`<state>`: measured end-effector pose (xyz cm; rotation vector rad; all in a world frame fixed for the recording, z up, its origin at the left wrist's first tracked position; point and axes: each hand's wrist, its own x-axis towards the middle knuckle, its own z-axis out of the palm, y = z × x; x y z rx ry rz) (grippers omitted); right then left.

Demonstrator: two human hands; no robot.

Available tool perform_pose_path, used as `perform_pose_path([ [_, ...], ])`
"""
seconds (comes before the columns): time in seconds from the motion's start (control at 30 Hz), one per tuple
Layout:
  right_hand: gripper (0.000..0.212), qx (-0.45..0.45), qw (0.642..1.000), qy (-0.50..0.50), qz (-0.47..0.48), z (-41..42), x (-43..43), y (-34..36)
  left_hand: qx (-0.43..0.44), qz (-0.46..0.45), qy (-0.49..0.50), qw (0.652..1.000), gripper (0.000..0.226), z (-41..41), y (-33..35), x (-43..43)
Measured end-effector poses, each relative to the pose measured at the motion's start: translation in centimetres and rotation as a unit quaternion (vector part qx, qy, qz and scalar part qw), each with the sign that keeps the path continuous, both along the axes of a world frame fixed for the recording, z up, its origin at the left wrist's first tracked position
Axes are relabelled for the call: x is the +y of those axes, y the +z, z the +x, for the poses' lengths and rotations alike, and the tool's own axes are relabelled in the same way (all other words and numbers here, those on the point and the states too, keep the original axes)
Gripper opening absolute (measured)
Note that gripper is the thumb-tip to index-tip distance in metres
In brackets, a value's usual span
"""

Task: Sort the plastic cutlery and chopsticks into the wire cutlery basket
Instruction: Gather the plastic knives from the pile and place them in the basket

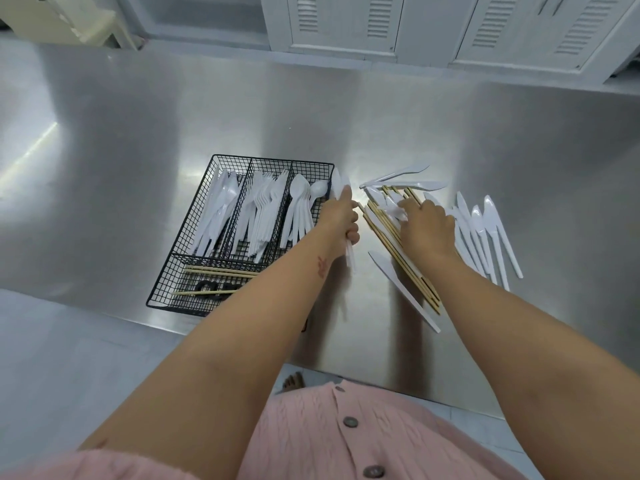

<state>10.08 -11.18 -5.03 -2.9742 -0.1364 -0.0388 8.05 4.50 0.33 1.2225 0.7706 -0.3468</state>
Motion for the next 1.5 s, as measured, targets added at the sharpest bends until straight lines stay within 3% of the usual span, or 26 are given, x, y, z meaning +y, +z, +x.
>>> perform_pose_path([
  [0.13,0.026,-0.031,0.999,0.016,-0.038,0.4,0.2,-0.2,0.009,-0.011,-0.022,1.000,0.039,-0.1,-0.4,0.4],
  [0.27,0.029,-0.091,0.995,0.012,-0.026,0.6,0.3,0.2,0.003,-0.003,-0.031,1.000,0.029,0.0,-0.7,0.8],
  [0.4,0.017,-0.190,0.979,-0.023,0.069,0.3,0.8,2.3,-0.018,-0.021,-0.037,0.999,0.020,0.2,-0.6,0.7],
  [0.5,0.013,-0.217,0.955,-0.063,0.194,-0.2,1.4,4.4,-0.030,-0.042,-0.028,0.998,0.023,0.4,-0.7,0.1],
  [0.63,0.004,-0.117,0.886,-0.117,0.433,-0.9,2.4,6.0,-0.040,-0.068,0.003,0.997,0.037,0.9,-0.8,-0.5],
  [0.73,0.005,-0.022,0.825,-0.104,0.555,-1.7,3.2,6.4,-0.045,-0.058,0.030,0.997,0.052,1.4,-0.6,-0.4],
  [0.87,0.009,0.069,0.792,-0.061,0.604,-2.6,3.9,6.2,-0.067,-0.080,0.095,0.990,0.021,1.8,-0.2,-0.2],
  [0.93,0.013,0.045,0.818,-0.070,0.569,-4.4,3.4,5.8,-0.076,-0.058,0.103,0.990,0.025,0.7,0.2,-0.1],
  [0.97,0.016,0.032,0.849,-0.083,0.521,-4.2,2.9,5.3,-0.074,-0.042,0.112,0.990,0.027,0.9,0.3,0.0],
  [1.03,0.027,0.015,0.941,-0.101,0.323,-4.1,1.3,3.9,-0.072,-0.022,0.114,0.991,0.021,0.8,0.5,0.0],
  [1.1,0.058,0.049,0.986,-0.117,0.109,-4.4,-0.3,2.6,-0.066,-0.009,0.109,0.992,0.012,0.7,0.6,0.1],
  [1.2,0.082,0.065,0.991,-0.110,-0.034,-5.0,-1.8,1.6,-0.059,-0.023,0.102,0.993,0.011,0.4,0.4,-0.2],
  [1.3,0.071,0.033,0.994,-0.070,-0.077,-5.2,-2.1,1.0,-0.055,-0.045,0.095,0.993,0.013,-0.1,0.3,-0.2],
  [1.5,0.044,0.024,0.998,-0.049,-0.044,-4.7,-1.2,0.7,-0.057,-0.039,0.088,0.994,0.017,-0.6,0.3,0.1],
])
